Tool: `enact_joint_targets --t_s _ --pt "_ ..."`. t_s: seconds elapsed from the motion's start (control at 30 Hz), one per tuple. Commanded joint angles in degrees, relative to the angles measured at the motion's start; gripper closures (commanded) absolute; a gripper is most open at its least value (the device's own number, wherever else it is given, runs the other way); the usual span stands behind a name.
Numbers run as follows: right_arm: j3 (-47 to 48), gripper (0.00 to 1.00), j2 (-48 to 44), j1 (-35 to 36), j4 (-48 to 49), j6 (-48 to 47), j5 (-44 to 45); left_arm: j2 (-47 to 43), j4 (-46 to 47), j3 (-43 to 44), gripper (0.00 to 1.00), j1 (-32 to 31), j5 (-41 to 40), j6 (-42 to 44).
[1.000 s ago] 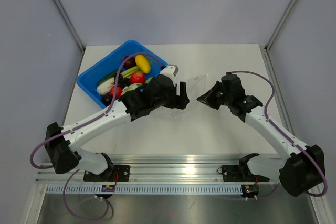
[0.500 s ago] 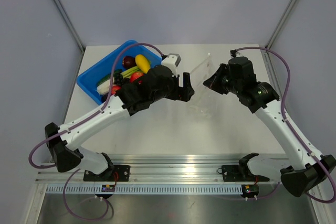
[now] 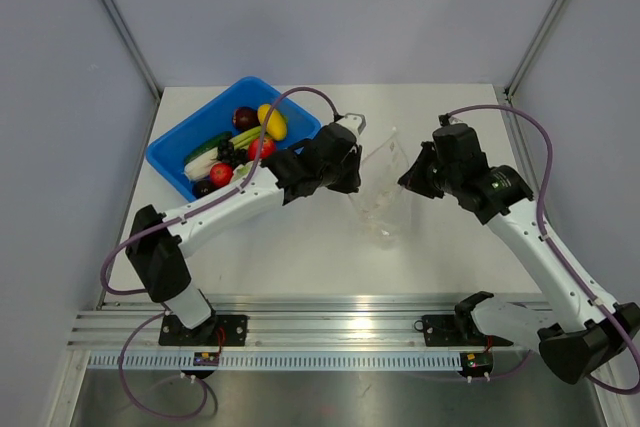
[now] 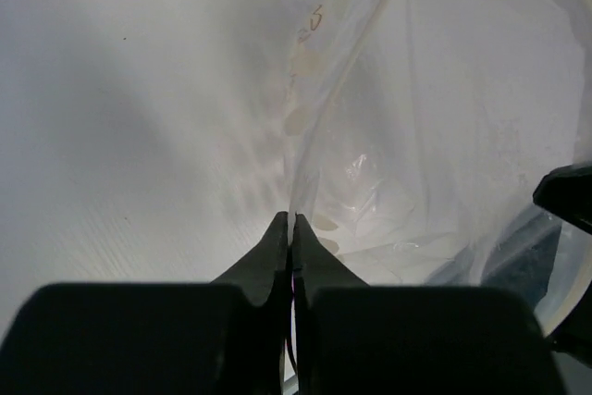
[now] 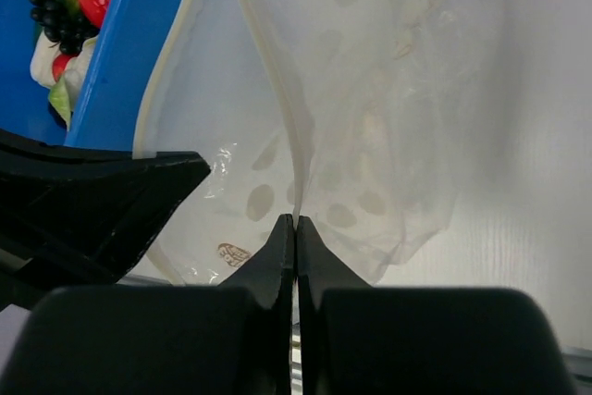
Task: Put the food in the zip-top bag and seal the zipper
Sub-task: Open the zipper of the food storage bag at the center of the board, then pick up the fake vegetable from the bin.
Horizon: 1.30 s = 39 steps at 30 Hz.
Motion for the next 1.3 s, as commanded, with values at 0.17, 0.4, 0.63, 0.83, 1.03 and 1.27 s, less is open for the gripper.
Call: enact_joint_targets --t_s 0.17,0.4,0.63,0.83,1.03,1.27 --pt "4.5 1.0 2.5 0.5 -2.0 -3.9 5.5 -2.8 2.7 1.2 0.2 3.3 8.3 1.1" --pt "4.9 1.0 5.5 0.9 0.3 -4.7 4.4 -9.9 -0.9 1.7 0.02 15.0 9.7 2.1" --pt "3.9 1.0 6.6 1.5 1.7 -4.3 3.0 -11.2 -11.3 -0.5 0.16 31.9 2.2 -3.0" --pt "4.0 1.0 6.9 1.6 1.7 -4.1 2.7 -6.9 -15.7 -3.8 0.08 36.8 -0.8 -3.8" --pt "3.9 1.0 7.6 1.7 2.1 -3.5 1.7 -2.4 -16.6 -7.2 0.03 36.8 -5.0 -4.1" --pt "3.7 1.0 7.9 2.0 2.3 -3.2 1.4 0.1 -14.6 -10.0 0.26 36.8 -5.6 -4.6"
